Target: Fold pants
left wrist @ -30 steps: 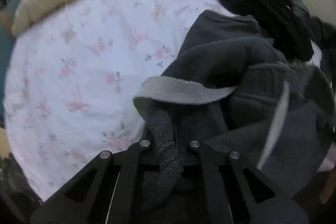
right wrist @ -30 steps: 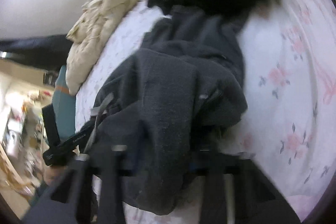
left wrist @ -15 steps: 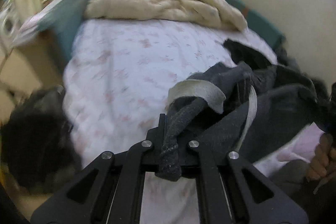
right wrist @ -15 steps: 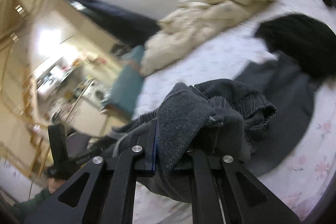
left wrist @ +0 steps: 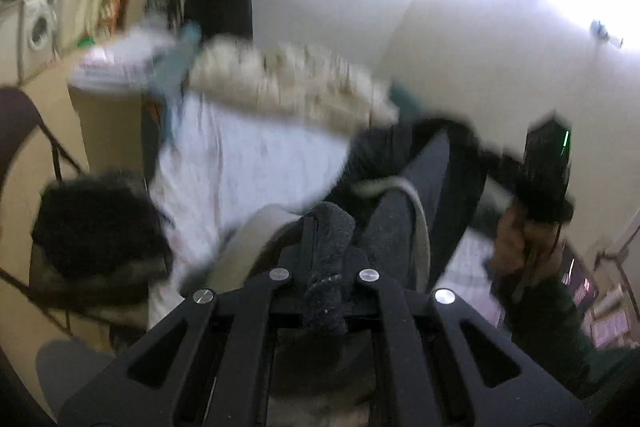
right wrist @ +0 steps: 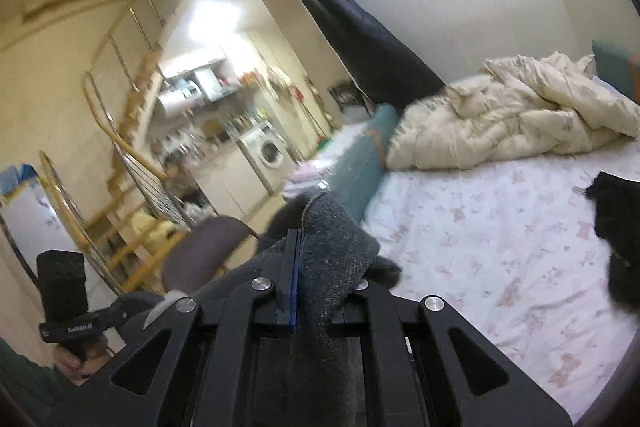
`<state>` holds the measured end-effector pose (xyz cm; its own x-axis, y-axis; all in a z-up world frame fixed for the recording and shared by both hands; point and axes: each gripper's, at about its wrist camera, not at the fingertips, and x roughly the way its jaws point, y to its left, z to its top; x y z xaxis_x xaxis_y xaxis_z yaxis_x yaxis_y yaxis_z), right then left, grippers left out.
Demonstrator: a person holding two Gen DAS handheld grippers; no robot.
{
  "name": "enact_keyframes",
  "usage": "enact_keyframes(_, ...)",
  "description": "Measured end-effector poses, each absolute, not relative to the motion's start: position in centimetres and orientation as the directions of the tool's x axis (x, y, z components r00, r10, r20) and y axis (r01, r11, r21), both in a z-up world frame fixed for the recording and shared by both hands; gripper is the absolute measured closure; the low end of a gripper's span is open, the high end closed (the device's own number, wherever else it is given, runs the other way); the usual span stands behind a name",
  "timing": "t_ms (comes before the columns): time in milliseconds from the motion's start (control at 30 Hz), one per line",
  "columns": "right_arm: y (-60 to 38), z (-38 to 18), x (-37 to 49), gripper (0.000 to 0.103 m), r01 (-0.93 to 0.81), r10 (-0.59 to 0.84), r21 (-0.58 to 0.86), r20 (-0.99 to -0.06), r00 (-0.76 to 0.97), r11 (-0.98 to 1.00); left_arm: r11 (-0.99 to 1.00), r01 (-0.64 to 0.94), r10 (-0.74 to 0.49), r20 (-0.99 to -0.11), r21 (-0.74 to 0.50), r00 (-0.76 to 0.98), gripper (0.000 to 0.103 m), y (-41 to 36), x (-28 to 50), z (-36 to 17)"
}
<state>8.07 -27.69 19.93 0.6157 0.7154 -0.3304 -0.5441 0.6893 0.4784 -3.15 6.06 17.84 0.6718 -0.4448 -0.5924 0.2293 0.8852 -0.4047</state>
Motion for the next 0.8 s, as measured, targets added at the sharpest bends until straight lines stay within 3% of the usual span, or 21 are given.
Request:
enact_keyframes(100,-27.8,16.4,10.8,0.095,-0.486,0.631,0.403,-0.477,0.612,0.776,0.888,0.204,-0.456,-0.74,-0.411,0.495,0.095,3.0,1.1,11.6)
enact_keyframes(167,-28.3,12.9,12.8,0.095,-0.44,0.569,0.363,-0.59,0.574,0.821,0.908,0.186,-0.419,-0.812,-0.376,0.406,0.078,1.2,3.5,7.2)
enact_keyframes(233,-29.4,9.2,14.2,0.095,-0.368,0.475,0.311,-0.685,0.553,0.877,0.918,0.18,-0.394,-0.857,-0.352,0.332,0.042,-0.1,5.4,3.5)
enact_keyframes(333,-32.0,3.2,15.8,0.094,-0.246,0.378,0.293,-0.802,0.463,0.924,0.932,0.16,-0.355,-0.906,-0.324,0.231,0.038,-0.8,7.5,-1.2)
enact_keyframes(467,-36.5,-5.3,16.2,0.082,-0.016,0.303,0.309,-0.921,0.243,0.951,0.921,0.078,-0.389,-0.902,-0.381,0.188,0.038,1.4,8.8,-2.5)
enact_keyframes(633,-36.4,-7.3,15.3,0.076,-0.035,0.116,0.112,-0.981,0.156,0.993,0.961,0.109,-0.274,-0.922,-0.253,0.274,0.028,3.0,11.5,-0.7)
enact_keyframes(667,-35.4,-6.5,15.2,0.073,-0.065,0.071,0.061,-0.982,0.177,0.996,0.965,0.102,-0.262,-0.925,-0.243,0.276,0.028,3.3,12.3,-0.7)
enact_keyframes(733,-33.9,-5.2,15.9,0.054,-0.113,0.032,0.007,-0.974,0.222,0.994,0.968,0.098,-0.249,-0.931,-0.231,0.267,0.028,3.4,14.4,-1.7)
enact_keyframes(767,-33.4,-4.5,16.4,0.036,-0.135,0.031,-0.001,-0.97,0.24,0.991,0.97,0.106,-0.241,-0.935,-0.22,0.259,0.028,3.1,15.3,-2.3)
enact_keyframes(800,-33.0,-3.9,16.7,0.024,-0.155,0.023,-0.019,-0.965,0.263,0.988,0.974,0.115,-0.217,-0.945,-0.194,0.245,0.028,2.7,16.2,-3.3)
